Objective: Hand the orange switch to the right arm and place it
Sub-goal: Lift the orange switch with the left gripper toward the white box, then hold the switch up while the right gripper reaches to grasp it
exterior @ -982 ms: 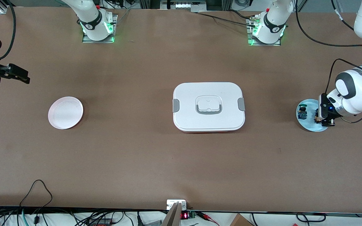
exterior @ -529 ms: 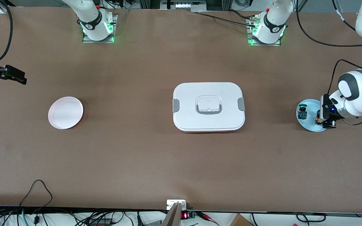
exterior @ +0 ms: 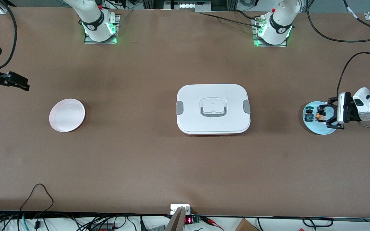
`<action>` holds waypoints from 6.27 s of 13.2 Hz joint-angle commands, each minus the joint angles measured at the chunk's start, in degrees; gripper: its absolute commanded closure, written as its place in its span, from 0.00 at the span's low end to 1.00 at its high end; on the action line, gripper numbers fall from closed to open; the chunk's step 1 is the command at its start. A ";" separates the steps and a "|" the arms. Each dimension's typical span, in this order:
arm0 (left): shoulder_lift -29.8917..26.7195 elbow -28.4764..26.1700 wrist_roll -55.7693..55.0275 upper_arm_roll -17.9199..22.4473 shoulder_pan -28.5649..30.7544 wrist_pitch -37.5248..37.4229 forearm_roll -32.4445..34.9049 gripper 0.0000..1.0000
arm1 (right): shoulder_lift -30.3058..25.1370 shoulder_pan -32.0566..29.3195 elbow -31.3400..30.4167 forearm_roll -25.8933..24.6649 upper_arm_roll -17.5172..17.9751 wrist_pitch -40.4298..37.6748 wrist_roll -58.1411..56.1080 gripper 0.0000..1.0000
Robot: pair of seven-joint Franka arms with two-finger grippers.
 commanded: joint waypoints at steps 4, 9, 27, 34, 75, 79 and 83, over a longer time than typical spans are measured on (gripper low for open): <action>2.67 2.83 -0.16 -8.59 -0.99 -15.61 -27.68 1.00 | -0.09 0.00 0.03 -0.10 0.35 0.61 0.30 0.00; 2.42 1.78 -8.16 -20.45 -1.08 -15.19 -46.69 1.00 | -0.09 0.09 -0.06 -0.10 0.35 0.08 0.13 0.00; -10.15 -11.31 -7.64 -51.12 13.13 8.81 -64.91 1.00 | 1.14 -0.35 -0.23 43.47 0.35 -2.74 -2.06 0.00; -10.15 -13.34 -7.11 -59.86 23.27 7.49 -64.91 1.00 | 8.59 1.22 -2.96 76.50 0.79 -2.39 -2.68 0.00; -9.89 -13.34 -6.94 -59.86 23.18 6.87 -64.91 1.00 | 15.11 37.35 -4.19 110.38 0.88 34.53 -14.46 0.41; -9.89 -13.43 -6.94 -59.86 23.18 6.96 -64.91 1.00 | 14.94 37.53 -4.80 110.29 0.79 34.45 -17.45 0.78; -9.62 -13.69 -7.12 -59.86 23.09 6.78 -64.91 0.01 | 14.67 37.71 -4.98 110.38 0.79 34.71 -17.63 0.83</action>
